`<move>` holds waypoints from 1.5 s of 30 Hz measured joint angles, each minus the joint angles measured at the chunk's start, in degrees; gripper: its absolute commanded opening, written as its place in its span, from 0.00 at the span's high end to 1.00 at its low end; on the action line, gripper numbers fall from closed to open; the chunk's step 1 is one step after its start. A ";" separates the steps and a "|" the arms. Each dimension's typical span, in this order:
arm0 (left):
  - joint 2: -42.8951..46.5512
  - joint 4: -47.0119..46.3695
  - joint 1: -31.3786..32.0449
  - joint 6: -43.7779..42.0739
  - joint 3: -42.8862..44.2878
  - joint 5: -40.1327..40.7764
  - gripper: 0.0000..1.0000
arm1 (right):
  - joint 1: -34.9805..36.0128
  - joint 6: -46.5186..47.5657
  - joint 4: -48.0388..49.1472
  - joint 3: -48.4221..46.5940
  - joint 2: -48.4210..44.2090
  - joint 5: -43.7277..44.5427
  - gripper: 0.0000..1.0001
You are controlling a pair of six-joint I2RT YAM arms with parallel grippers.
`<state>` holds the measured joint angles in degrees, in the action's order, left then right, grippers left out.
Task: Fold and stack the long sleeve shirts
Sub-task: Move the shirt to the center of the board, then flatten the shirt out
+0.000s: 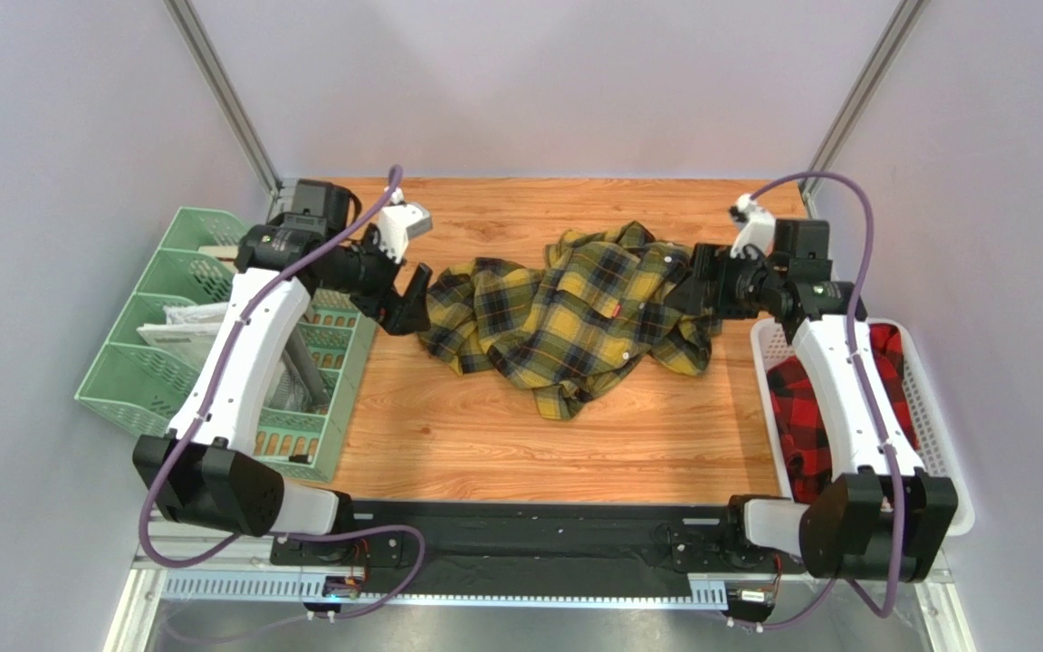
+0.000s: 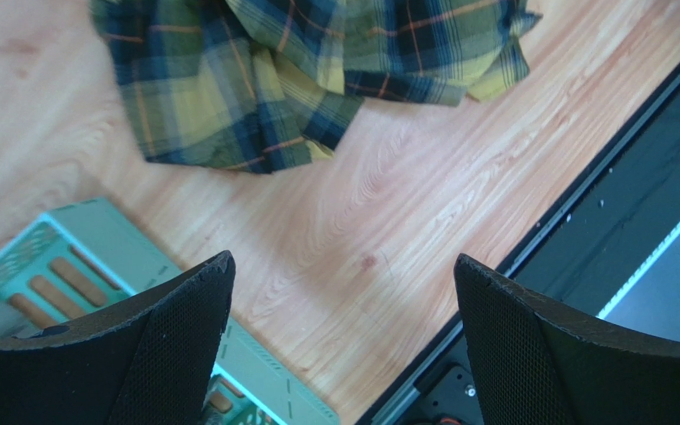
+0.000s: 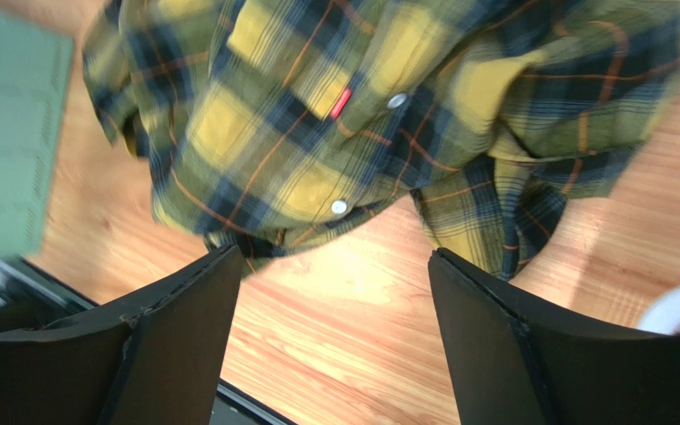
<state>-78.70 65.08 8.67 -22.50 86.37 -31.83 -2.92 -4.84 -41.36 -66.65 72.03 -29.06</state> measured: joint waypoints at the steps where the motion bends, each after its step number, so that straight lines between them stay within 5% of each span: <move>1: -0.57 0.11 0.74 -0.26 -1.09 0.37 0.06 | 1.68 1.66 0.02 1.29 -1.01 0.00 0.21; 13: -18.73 -7.85 1.31 4.46 -6.08 1.51 0.16 | 31.80 18.84 4.50 8.02 -3.76 8.90 0.18; 21: -30.62 -11.56 1.44 6.80 -4.11 4.15 0.17 | 31.28 24.00 3.52 2.16 10.67 15.02 0.16; 38: -42.51 -11.63 2.19 10.36 17.84 10.16 0.07 | 20.87 24.87 -0.33 -43.19 45.22 16.09 0.07; 45: -48.33 -9.55 4.15 10.73 18.32 12.63 0.12 | 20.87 24.65 -2.10 -48.52 57.07 15.93 0.13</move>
<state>-127.02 55.53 12.82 -11.77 104.68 -19.20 17.96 19.81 -43.46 -115.18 129.10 -13.13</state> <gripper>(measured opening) 0.923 0.905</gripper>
